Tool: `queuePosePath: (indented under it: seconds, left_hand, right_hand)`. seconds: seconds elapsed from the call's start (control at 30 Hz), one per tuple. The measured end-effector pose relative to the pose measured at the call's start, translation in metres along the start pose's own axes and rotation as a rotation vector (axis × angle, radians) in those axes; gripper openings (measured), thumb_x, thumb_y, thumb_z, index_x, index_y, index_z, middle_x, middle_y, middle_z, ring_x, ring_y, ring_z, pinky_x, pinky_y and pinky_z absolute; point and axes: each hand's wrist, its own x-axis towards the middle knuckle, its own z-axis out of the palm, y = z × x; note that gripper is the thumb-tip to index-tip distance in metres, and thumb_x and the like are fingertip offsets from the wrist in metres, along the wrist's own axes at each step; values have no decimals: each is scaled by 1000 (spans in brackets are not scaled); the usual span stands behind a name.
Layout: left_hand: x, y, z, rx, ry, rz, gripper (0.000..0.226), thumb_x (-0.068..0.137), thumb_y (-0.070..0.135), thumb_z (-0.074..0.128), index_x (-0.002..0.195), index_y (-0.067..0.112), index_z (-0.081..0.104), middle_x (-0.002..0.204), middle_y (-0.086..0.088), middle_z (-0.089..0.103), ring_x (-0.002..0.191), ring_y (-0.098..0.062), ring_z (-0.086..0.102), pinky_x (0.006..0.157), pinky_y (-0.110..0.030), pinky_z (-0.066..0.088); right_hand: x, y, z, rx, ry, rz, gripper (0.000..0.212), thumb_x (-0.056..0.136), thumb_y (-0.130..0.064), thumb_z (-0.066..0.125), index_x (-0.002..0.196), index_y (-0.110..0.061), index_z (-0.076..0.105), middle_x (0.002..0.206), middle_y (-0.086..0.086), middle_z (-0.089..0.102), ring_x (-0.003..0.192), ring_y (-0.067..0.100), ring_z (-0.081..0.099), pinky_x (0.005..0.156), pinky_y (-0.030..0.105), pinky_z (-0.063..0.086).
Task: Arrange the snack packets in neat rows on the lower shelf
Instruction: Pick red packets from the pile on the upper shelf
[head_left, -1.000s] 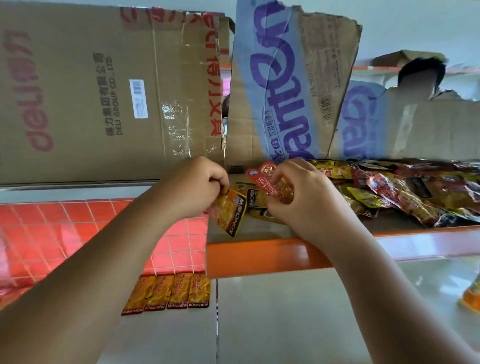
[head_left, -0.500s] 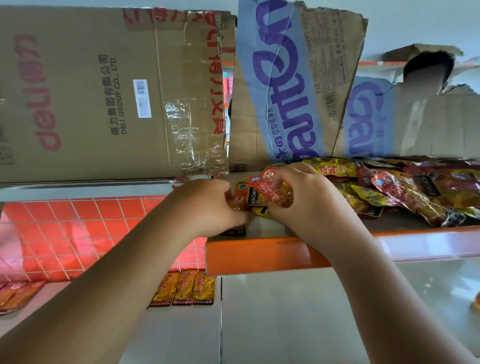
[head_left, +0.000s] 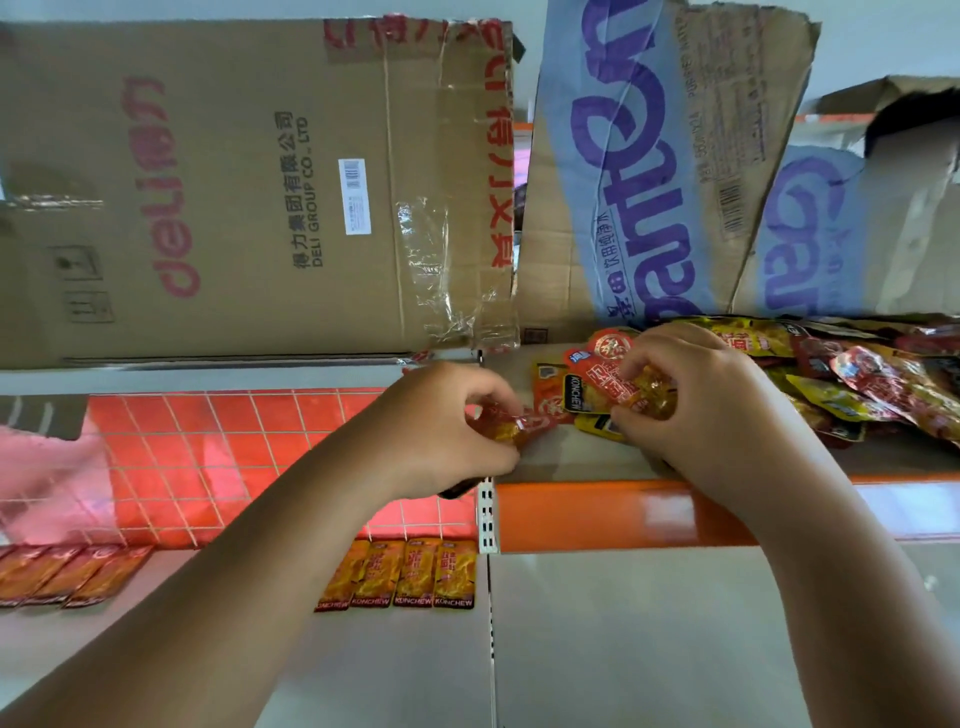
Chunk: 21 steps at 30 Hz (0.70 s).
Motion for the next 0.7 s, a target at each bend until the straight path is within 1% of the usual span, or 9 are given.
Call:
queuePosePath:
  seconds: [0.1, 0.13, 0.2, 0.23, 0.27, 0.37, 0.5, 0.6, 0.7]
  left_hand:
    - [-6, -12, 1, -86, 89, 94, 35, 75, 23, 81, 103, 40, 71, 83, 11, 70, 52, -4, 61, 50, -29, 51]
    - [-7, -17, 0, -110, 131, 132, 34, 75, 22, 81, 102, 40, 71, 83, 13, 69, 54, -2, 60, 49, -23, 48]
    - [-11, -33, -5, -122, 220, 201, 32, 74, 23, 82, 99, 39, 71, 90, 26, 66, 72, 3, 64, 56, -13, 44]
    - [-12, -40, -9, -130, 261, 236, 30, 74, 22, 81, 98, 38, 71, 90, 27, 66, 78, 3, 65, 59, -11, 44]
    - [-13, -51, -13, -141, 298, 273, 29, 74, 20, 80, 98, 35, 71, 88, 23, 68, 80, 2, 66, 61, -11, 45]
    - [-18, -91, -31, -140, 396, 376, 28, 73, 19, 77, 98, 30, 71, 95, 14, 68, 89, -6, 66, 73, -24, 52]
    - [-32, -162, -59, -129, 502, 404, 26, 72, 20, 75, 97, 26, 71, 98, 12, 67, 92, -9, 63, 76, -25, 49]
    - [-45, -227, -78, -134, 530, 353, 23, 72, 24, 73, 95, 23, 69, 94, 10, 65, 89, -11, 61, 76, -30, 49]
    - [-63, -303, -89, -159, 508, 219, 28, 71, 25, 76, 98, 24, 70, 95, 10, 63, 87, -9, 61, 74, -29, 50]
  right_hand:
    - [0, -9, 0, -46, 10, 15, 26, 76, -39, 72, 97, -25, 65, 118, -8, 59, 107, 15, 57, 86, 30, 46]
    - [1, -16, 1, -55, 15, 29, 28, 75, -40, 71, 97, -24, 65, 118, -7, 59, 107, 16, 57, 87, 31, 47]
    - [3, -34, 9, -55, 36, 41, 30, 73, -42, 70, 96, -23, 66, 116, -5, 61, 107, 18, 58, 90, 34, 49]
    - [3, -46, 13, -54, 48, 37, 31, 73, -42, 69, 96, -22, 66, 114, -4, 61, 106, 19, 58, 91, 36, 50]
    - [4, -59, 20, -59, 57, 33, 32, 73, -41, 70, 98, -21, 67, 113, -4, 61, 105, 19, 58, 92, 36, 50]
    - [10, -107, 44, -47, 74, 15, 29, 73, -38, 69, 97, -22, 67, 108, -5, 61, 98, 20, 58, 88, 38, 51]
    - [24, -173, 86, -7, 68, -10, 21, 74, -33, 71, 91, -23, 64, 100, -7, 59, 90, 20, 57, 79, 42, 52]
    - [33, -219, 132, 35, 21, -20, 20, 74, -28, 76, 89, -25, 63, 99, -11, 58, 87, 14, 56, 76, 33, 50]
    - [42, -262, 202, 114, -57, -27, 21, 73, -23, 78, 87, -26, 62, 94, -11, 56, 82, 7, 50, 72, 21, 43]
